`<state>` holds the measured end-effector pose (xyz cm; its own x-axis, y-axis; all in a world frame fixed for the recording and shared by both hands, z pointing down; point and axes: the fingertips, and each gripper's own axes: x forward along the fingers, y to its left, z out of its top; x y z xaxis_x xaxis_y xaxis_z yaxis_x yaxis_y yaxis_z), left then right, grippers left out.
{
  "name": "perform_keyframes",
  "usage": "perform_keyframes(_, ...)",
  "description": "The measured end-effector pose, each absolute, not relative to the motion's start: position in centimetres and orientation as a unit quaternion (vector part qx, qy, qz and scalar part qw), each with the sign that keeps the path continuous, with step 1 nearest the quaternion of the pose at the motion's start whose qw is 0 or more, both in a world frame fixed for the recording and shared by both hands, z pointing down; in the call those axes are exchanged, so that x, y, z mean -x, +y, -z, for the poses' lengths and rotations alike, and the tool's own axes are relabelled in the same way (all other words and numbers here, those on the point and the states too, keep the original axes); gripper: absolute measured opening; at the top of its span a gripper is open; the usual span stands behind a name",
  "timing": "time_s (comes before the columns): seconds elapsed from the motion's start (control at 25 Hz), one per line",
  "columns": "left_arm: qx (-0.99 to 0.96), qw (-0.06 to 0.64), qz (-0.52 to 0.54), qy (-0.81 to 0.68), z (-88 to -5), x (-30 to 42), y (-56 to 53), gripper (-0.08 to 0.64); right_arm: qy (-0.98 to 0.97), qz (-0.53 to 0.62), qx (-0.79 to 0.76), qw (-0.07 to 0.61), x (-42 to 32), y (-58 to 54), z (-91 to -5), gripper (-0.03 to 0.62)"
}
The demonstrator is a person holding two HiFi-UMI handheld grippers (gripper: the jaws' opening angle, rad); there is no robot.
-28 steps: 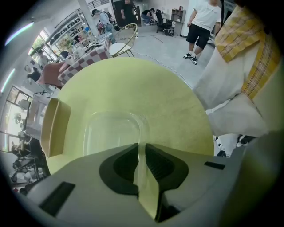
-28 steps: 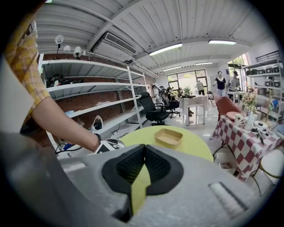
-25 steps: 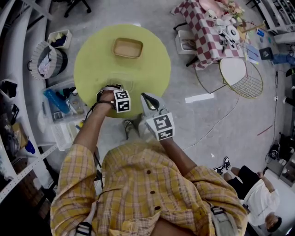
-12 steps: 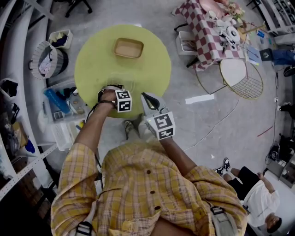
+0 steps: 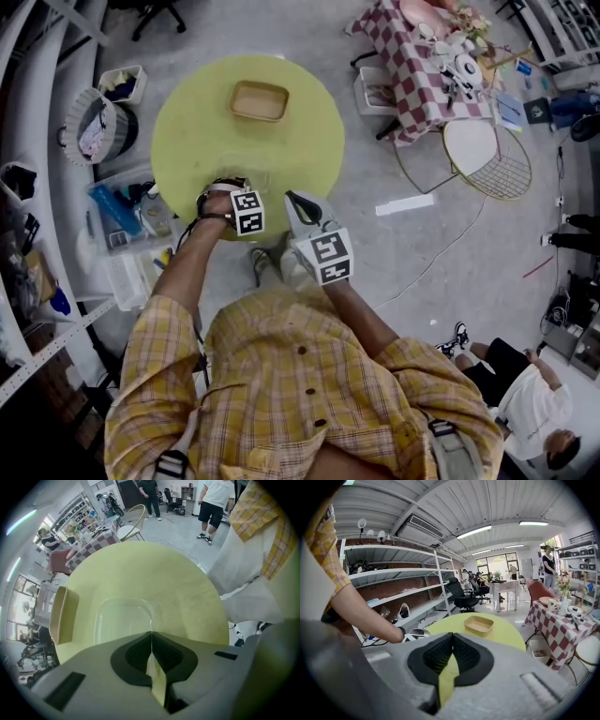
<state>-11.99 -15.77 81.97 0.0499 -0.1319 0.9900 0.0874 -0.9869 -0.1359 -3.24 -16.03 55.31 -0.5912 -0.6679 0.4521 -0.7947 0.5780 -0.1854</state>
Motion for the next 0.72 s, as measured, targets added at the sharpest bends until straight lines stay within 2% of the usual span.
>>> perform_keyframes(0.72,0.735,0.102,0.665,0.083,-79.3,13.0,-15.1,0.011,-0.873,-0.173,-0.426,0.166,3.9,-13.9,-54.1,-0.002)
